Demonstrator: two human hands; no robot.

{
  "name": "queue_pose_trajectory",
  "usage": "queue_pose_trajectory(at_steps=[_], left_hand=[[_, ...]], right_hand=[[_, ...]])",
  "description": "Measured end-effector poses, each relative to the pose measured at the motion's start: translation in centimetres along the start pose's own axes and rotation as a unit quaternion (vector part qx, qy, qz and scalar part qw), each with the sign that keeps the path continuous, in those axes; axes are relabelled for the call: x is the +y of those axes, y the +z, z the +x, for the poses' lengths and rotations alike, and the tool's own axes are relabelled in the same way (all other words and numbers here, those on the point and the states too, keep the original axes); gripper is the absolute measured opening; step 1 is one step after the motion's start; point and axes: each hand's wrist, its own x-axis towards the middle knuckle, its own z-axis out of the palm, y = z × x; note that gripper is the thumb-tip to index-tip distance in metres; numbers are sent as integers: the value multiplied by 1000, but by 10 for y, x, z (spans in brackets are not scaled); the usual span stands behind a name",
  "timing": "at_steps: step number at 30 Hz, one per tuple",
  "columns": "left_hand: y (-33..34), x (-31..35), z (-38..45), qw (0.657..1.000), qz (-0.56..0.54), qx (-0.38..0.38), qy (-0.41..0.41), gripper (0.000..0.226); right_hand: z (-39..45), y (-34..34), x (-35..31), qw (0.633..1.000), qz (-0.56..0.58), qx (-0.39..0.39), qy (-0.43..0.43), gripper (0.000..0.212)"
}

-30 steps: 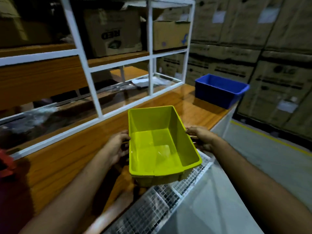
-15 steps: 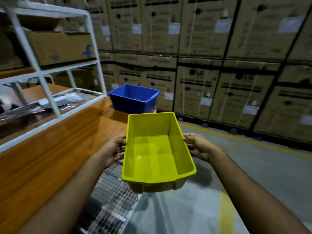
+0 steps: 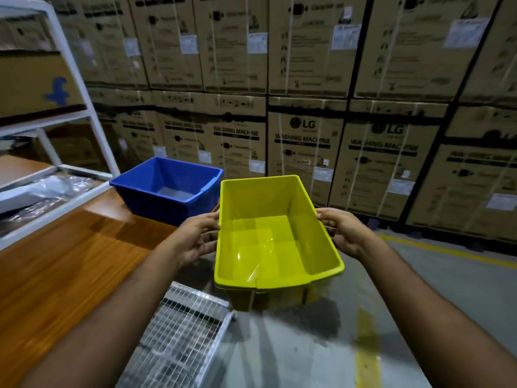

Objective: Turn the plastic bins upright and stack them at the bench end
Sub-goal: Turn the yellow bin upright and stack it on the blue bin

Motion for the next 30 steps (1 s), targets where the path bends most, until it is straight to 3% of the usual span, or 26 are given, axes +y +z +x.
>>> queue_pose_trajectory(at_steps=[7,16,24,30], left_hand=[[-4,85,112,999,-20,16,48,39],[-64,161,183,984,-66,122,114,35],[-108,185,199,931,-119,301,169,41],[-116,180,170,884,-134,404,193,35]], right_hand=[[145,21,-83,999,6,-39,-35,32],[308,116,-160,983,9,-180,-36,35],[430,230,-185,922,-20,-386,21,39],[455,303,-182,867,-74,-492,33,46]])
